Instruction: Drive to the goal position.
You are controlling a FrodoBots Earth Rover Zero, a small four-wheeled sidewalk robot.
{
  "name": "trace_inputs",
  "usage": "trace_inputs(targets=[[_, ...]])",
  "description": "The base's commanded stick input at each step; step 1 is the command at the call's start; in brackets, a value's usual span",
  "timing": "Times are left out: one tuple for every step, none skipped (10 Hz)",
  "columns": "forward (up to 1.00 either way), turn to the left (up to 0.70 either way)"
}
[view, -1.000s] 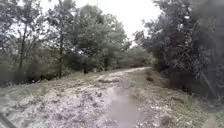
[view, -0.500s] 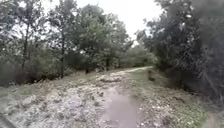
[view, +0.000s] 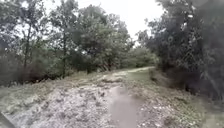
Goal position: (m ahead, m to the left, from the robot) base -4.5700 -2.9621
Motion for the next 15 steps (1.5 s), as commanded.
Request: trace_inputs(targets=[[0.00,0.70],[0.00,0.70],[0.00,0.70],[0.00,0.70],[0.00,0.70],[0.00,0.70],[0.00,0.70],[0.00,0.70],[0.00,0.70],[0.00,0.70],[0.00,0.70],[0.00,0.70],[0.00,0.70],[0.00,0.70],[0.00,0.70]])
